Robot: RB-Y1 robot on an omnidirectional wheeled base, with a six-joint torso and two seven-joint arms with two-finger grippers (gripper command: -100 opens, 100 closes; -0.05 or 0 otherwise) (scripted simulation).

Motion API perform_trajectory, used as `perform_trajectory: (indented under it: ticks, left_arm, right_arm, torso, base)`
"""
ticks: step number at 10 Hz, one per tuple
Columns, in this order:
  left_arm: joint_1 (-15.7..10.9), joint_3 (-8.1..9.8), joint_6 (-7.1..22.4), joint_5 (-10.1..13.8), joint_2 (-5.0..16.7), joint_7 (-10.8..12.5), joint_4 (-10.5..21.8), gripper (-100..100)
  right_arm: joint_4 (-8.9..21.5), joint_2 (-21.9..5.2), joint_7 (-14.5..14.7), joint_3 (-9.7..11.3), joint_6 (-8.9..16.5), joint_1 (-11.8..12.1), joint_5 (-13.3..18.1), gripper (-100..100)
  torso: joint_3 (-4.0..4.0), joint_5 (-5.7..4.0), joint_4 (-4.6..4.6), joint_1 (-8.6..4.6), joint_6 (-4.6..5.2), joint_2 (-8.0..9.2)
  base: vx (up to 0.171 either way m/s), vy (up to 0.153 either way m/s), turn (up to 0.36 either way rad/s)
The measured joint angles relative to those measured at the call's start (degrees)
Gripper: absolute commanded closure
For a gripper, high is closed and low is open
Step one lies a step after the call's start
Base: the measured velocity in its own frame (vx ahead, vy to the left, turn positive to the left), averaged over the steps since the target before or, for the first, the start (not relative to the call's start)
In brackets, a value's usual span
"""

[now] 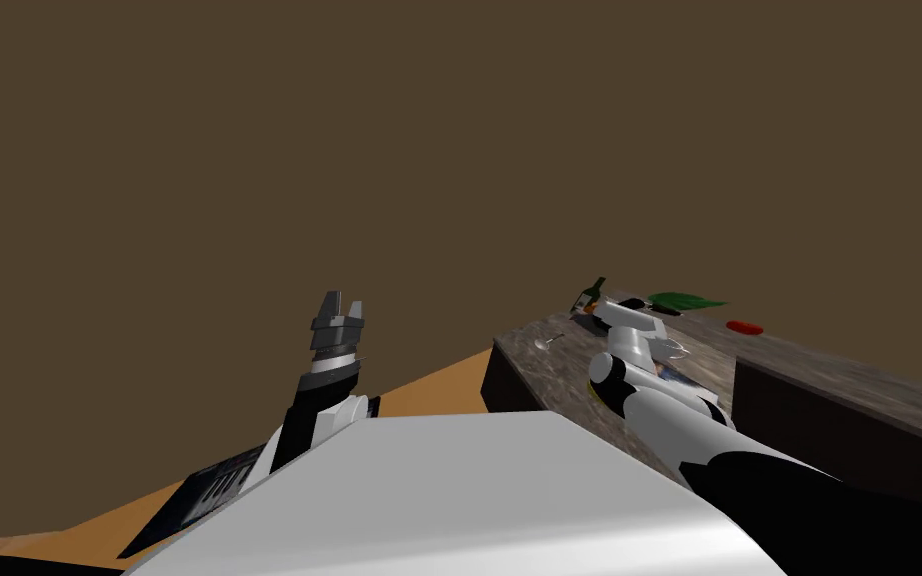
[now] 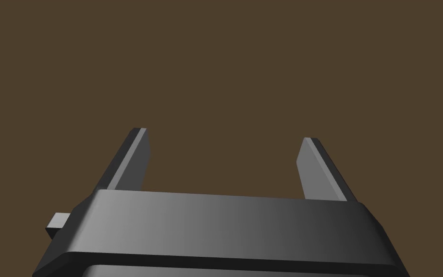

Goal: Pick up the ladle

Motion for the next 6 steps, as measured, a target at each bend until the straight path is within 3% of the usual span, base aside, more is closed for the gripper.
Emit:
perform_trajectory:
  ticks: [2, 3, 6]
  left_arm:
    - [0.01, 0.01, 0.00, 0.00, 0.00, 0.00, 0.00, 0]
    - [0.00, 0.00, 0.00, 0.00, 0.00, 0.00, 0.00, 0]
    - [0.01, 0.01, 0.00, 0.00, 0.00, 0.00, 0.00, 0]
  right_arm:
    - [0.74, -0.18, -1.64, -0.72, 2.68, -0.36, 0.07, -100]
    - [2.55, -0.55, -2.84, -1.63, 3.81, -0.84, 0.14, -100]
    - [4.24, -0.77, -6.32, -3.65, 9.31, -1.47, 0.32, -100]
  torso:
    - [0.00, -0.01, 0.00, 0.00, 0.10, 0.00]
    - [0.01, -0.01, 0.00, -0.01, 0.03, 0.02]
    - [0.01, -0.02, 0.00, -0.05, 0.10, 0.00]
  base:
    - [-0.022, -0.028, 0.081]
    - [-0.035, -0.042, 0.152]
    - [-0.021, -0.037, 0.101]
